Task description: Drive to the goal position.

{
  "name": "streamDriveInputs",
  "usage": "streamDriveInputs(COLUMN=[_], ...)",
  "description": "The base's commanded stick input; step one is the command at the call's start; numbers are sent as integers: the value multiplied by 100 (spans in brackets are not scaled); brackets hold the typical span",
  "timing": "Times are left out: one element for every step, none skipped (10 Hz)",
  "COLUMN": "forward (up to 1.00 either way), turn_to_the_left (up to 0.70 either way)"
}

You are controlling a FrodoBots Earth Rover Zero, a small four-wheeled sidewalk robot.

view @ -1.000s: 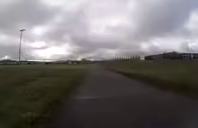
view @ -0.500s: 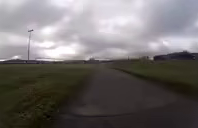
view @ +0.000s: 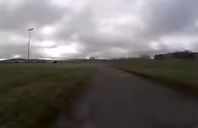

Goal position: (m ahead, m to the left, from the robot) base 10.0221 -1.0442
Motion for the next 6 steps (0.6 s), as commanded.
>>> streamDriveInputs(forward=[0, 0, 0, 0, 0, 0], turn_to_the_left=[0, 0, 0, 0, 0, 0])
